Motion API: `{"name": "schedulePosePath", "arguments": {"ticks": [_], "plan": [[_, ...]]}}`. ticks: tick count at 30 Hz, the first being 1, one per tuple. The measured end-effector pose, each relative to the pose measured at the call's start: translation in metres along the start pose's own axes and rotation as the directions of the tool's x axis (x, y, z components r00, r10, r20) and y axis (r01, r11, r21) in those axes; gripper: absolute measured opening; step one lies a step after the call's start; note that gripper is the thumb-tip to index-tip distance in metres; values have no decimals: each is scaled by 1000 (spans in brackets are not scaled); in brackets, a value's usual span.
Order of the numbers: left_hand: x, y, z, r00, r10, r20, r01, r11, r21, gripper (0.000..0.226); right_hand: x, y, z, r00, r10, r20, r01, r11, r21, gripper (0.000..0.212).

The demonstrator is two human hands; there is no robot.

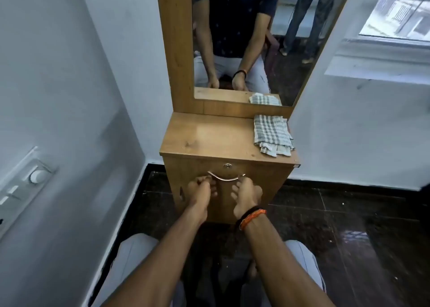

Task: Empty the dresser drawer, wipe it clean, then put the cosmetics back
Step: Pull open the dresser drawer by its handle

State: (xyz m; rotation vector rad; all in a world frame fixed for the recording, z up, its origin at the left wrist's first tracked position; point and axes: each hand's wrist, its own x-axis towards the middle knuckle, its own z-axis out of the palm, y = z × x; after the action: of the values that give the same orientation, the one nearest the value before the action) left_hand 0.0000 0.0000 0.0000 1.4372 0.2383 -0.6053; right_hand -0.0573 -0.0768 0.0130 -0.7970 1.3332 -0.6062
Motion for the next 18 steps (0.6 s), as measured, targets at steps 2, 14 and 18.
{"name": "schedulePosePath", "arguments": {"ticks": [2, 14, 18], "plan": [[7, 3, 4, 990, -138, 42, 143, 977, -155, 16, 6, -3, 4, 992, 93, 83, -98, 994, 58, 10], [14, -6, 8, 939, -327, 108, 344, 873, -346, 19, 17, 15, -1, 993, 93, 77, -105, 981, 165, 12], [-1, -20, 0, 934, -344, 100, 354, 838, -416, 12, 5, 30, -14, 992, 101, 81, -117, 969, 216, 15]]}}
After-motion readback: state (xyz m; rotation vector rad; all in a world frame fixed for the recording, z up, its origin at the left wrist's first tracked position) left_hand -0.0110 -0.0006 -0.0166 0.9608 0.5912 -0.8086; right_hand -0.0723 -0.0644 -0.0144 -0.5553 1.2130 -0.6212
